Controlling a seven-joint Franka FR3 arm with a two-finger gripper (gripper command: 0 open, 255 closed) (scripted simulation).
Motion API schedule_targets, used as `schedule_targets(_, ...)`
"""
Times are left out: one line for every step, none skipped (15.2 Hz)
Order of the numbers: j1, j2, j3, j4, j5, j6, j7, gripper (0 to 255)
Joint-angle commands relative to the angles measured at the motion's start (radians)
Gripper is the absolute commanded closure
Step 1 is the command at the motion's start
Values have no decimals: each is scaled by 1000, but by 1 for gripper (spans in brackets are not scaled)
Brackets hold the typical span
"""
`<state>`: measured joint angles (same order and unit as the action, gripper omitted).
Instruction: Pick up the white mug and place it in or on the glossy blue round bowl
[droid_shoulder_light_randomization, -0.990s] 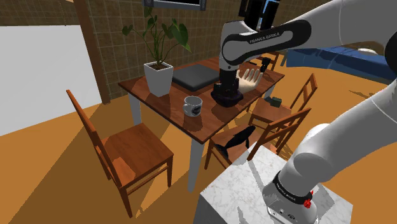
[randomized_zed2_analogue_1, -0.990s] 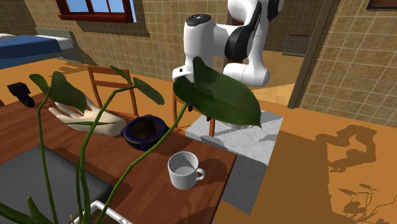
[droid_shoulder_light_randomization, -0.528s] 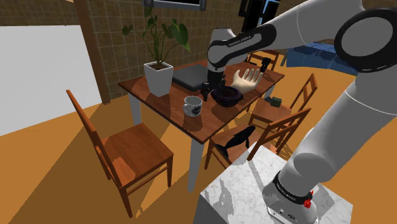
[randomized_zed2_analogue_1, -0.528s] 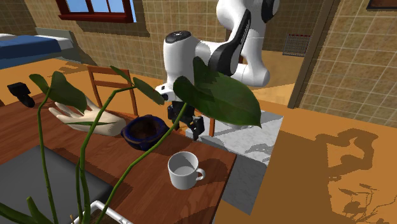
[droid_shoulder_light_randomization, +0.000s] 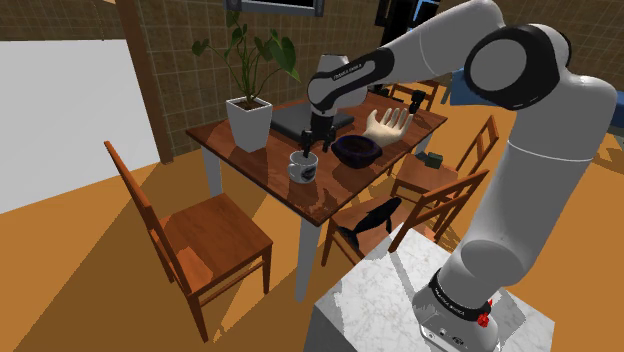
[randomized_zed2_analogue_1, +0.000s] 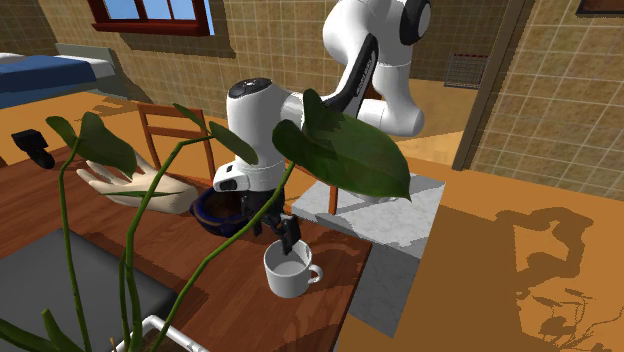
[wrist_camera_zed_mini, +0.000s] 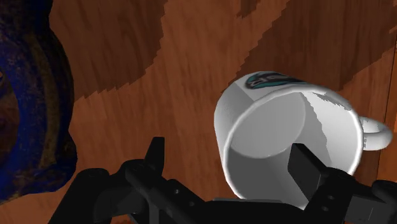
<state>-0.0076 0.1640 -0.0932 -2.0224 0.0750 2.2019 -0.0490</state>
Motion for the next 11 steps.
schedule_targets(0, 21, 2, -4, 6, 27, -3, 0)
schedule_targets(0, 28, 2, -9, 7, 39, -4, 0)
schedule_targets(0, 35, 3, -14, 9, 51, -5, 0)
schedule_targets(0, 43, 3, -18, 10, 63, -6, 0)
schedule_targets(0, 50, 4, -22, 12, 75, -7, 0)
schedule_targets(0, 55, 4, -25, 13, 82, -8, 0)
schedule_targets(0, 55, 4, -25, 13, 81, -8, 0)
schedule_targets(0, 55, 4, -25, 13, 81, -8, 0)
schedule_targets(0, 55, 4, -25, 13, 81, -8, 0)
schedule_targets(0, 55, 4, -25, 13, 81, -8, 0)
schedule_targets(0, 55, 4, -25, 13, 81, -8, 0)
